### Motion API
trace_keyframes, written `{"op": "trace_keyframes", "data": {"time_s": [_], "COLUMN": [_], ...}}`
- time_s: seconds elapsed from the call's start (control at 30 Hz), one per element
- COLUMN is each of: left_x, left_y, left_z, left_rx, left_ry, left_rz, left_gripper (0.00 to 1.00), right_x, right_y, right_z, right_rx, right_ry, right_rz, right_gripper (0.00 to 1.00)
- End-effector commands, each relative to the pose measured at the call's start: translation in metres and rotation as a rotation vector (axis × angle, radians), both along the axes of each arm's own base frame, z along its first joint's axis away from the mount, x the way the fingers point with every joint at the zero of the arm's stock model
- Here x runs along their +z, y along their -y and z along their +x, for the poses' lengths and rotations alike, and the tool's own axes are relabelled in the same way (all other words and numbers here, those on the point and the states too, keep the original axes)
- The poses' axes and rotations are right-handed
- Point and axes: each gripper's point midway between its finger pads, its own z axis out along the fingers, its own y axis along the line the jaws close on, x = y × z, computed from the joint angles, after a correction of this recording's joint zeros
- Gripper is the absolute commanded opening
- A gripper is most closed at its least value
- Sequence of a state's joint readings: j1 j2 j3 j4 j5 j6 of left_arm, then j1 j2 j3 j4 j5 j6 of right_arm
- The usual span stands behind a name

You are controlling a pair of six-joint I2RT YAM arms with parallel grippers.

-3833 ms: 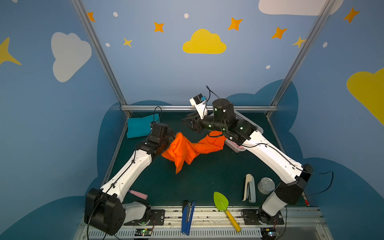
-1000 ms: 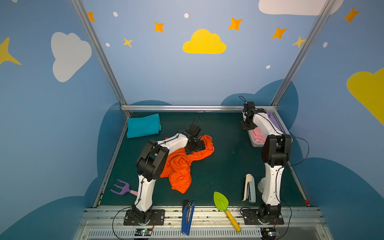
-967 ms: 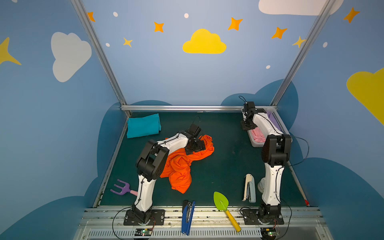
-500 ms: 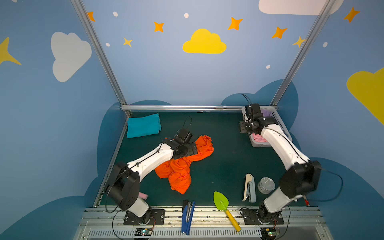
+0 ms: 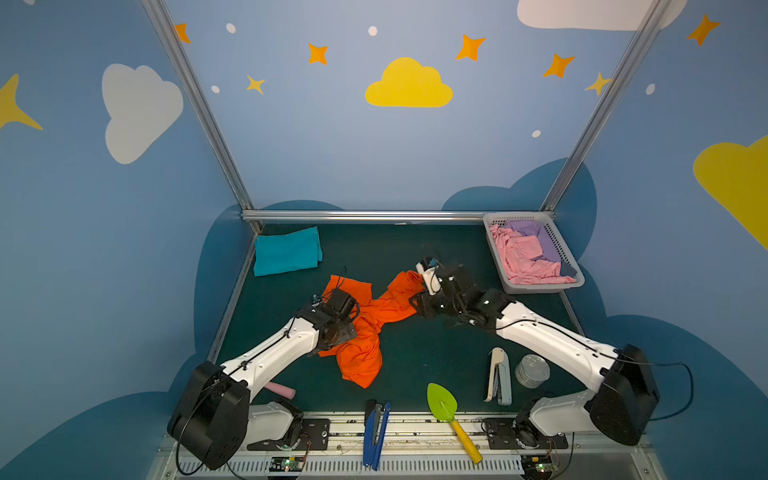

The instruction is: Fold and stack the t-shirts

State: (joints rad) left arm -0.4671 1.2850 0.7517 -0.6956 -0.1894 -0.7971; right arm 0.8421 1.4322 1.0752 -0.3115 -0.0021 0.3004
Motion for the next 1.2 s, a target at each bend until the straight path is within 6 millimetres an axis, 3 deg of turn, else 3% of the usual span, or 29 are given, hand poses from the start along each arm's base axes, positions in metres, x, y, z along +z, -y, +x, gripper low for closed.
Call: {"op": "trace_keyframes", "data": {"time_s": [0.0,0.13,0.33,0.4,0.57,0.6,0.67,0.7,0.73,0.87,1.03,1.17], "left_x": [-0.011,-0.022,-0.046,-0.052,-0.049,-0.045,-0.033,-0.024,-0.014,0.039,0.12,0.184], "left_y": [-0.009,-0.016,-0.012,-0.011,-0.007,-0.007,-0.008,-0.008,-0.008,-0.003,0.006,0.018], "left_z": [-0.003,-0.002,-0.002,0.001,0.012,0.014,0.021,0.026,0.031,0.053,0.076,0.089], "left_rx": [0.085,0.124,0.128,0.127,0.121,0.121,0.116,0.112,0.104,0.079,0.047,-0.013], "left_ry": [-0.009,0.001,-0.028,-0.038,-0.03,-0.025,-0.013,0.0,0.017,0.112,0.27,0.415], "left_rz": [-0.082,-0.126,-0.185,-0.201,-0.223,-0.219,-0.21,-0.205,-0.204,-0.23,-0.3,-0.374], "left_gripper": [1.0,1.0,0.92,0.8,0.33,0.25,0.12,0.09,0.08,0.06,0.06,0.06], "right_x": [-0.003,-0.027,-0.07,-0.081,-0.105,-0.108,-0.111,-0.108,-0.104,-0.064,0.017,0.074], "right_y": [-0.057,-0.092,-0.11,-0.111,-0.115,-0.117,-0.121,-0.122,-0.122,-0.109,-0.059,-0.009], "right_z": [-0.031,-0.053,-0.086,-0.093,-0.1,-0.1,-0.099,-0.093,-0.087,-0.045,0.012,0.041], "right_rx": [0.115,0.14,0.169,0.171,0.154,0.155,0.165,0.163,0.156,0.112,0.017,-0.089], "right_ry": [-0.055,-0.186,-0.317,-0.335,-0.397,-0.406,-0.421,-0.425,-0.425,-0.382,-0.196,-0.01], "right_rz": [0.088,0.061,-0.076,-0.097,-0.096,-0.094,-0.09,-0.082,-0.075,0.003,0.024,-0.008], "right_gripper": [0.6,0.63,0.61,0.62,0.61,0.59,0.4,0.17,0.01,0.0,0.0,0.0]}}
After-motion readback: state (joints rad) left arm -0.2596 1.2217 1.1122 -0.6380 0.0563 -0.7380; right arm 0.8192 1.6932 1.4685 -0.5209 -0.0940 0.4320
